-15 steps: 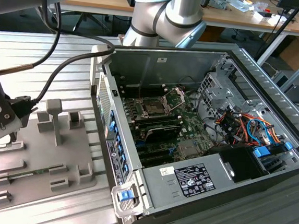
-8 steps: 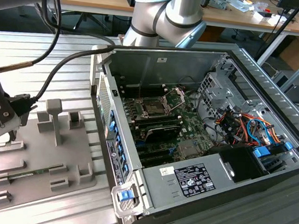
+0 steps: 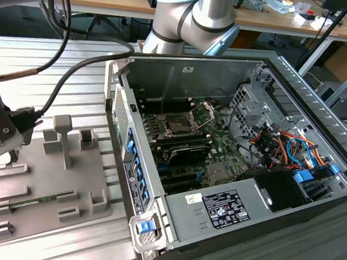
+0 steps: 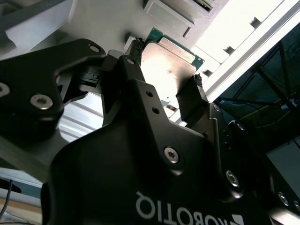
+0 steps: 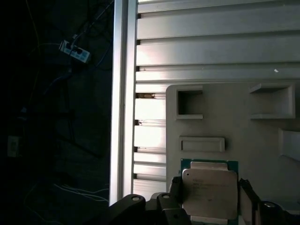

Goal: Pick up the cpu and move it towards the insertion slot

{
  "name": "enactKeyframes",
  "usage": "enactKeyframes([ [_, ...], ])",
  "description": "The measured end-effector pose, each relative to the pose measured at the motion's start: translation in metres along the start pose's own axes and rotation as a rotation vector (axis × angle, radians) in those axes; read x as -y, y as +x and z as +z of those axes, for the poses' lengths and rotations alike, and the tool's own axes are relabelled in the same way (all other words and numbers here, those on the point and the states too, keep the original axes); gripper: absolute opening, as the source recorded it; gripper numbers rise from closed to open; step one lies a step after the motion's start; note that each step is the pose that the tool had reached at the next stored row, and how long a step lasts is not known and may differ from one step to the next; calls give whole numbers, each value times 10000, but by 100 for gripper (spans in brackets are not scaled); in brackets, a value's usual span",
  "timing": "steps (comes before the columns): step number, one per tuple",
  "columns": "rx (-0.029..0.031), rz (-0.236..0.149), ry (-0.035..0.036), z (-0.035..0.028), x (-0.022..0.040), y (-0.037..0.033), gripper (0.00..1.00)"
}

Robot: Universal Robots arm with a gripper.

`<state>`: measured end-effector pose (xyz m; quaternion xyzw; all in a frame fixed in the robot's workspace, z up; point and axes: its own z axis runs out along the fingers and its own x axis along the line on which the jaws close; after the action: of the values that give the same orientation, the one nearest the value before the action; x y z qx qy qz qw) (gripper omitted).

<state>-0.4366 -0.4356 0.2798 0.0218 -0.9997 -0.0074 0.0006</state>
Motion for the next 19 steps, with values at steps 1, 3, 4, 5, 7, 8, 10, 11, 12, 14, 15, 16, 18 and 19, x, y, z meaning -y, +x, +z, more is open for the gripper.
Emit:
enactKeyframes([
  [1,0,0,1,-4,0,0,55],
  [3,-1,0,0,-12,0,0,55],
  [4,-1,0,0,-18,0,0,55],
  [5,-1,0,0,-22,0,0,55],
  [7,0,0,-1,-30,-1,0,55],
  [8,-1,0,0,-35,-1,0,55],
  [10,0,0,-1,-48,-1,0,55],
  [11,-1,0,-1,-53,-1,0,55],
  [12,-1,0,-1,-57,-1,0,55],
  [14,-1,0,-1,-66,-1,0,55],
  [15,-1,-1,-1,-71,-1,0,55],
  [16,0,0,-1,-76,-1,0,55],
  [18,-1,-1,-1,-93,-1,0,55],
  [19,-1,-1,-1,-101,-1,0,55],
])
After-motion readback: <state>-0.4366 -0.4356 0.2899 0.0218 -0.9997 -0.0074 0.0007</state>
